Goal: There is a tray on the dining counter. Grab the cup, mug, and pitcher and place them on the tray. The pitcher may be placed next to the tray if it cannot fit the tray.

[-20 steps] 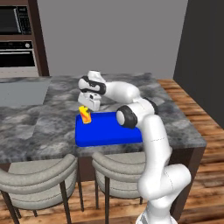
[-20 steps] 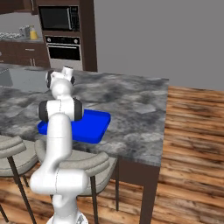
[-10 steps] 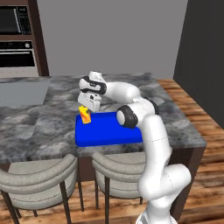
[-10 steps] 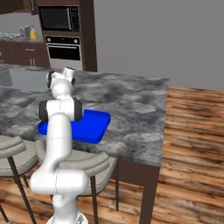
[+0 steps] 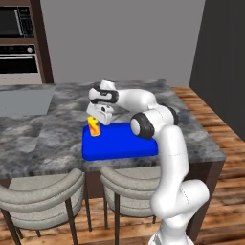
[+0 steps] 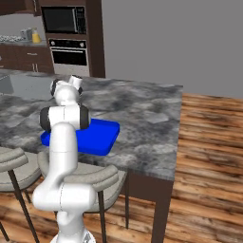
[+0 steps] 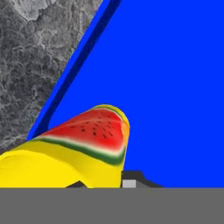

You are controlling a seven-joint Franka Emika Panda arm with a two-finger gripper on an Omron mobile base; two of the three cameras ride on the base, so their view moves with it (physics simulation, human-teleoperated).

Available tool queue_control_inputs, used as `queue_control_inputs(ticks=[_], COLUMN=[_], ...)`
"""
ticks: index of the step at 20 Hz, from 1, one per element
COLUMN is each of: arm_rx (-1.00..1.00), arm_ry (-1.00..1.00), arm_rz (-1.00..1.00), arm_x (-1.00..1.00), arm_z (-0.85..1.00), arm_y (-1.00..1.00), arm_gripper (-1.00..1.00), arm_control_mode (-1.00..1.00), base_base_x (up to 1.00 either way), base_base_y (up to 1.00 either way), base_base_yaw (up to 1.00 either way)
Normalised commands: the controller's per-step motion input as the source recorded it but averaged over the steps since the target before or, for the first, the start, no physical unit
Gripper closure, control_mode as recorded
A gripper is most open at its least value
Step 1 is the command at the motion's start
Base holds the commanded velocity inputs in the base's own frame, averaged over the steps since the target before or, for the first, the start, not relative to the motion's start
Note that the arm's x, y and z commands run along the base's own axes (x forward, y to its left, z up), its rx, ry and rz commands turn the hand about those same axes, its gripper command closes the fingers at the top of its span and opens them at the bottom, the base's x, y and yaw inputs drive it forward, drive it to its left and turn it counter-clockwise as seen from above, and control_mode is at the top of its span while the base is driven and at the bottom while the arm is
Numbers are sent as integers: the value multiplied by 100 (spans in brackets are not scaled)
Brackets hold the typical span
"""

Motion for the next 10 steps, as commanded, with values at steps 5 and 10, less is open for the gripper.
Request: queue_control_inputs(ticks=[5,10], arm_rx=[0,0], arm_ry=[-8,0], arm_rz=[0,0], arm_x=[-23,0], arm_z=[-21,0], arm_y=[0,0], arm_gripper=[100,100], arm_control_mode=[-100,-100], base_base_x=[0,0], base_base_y=[0,0], base_base_yaw=[0,0])
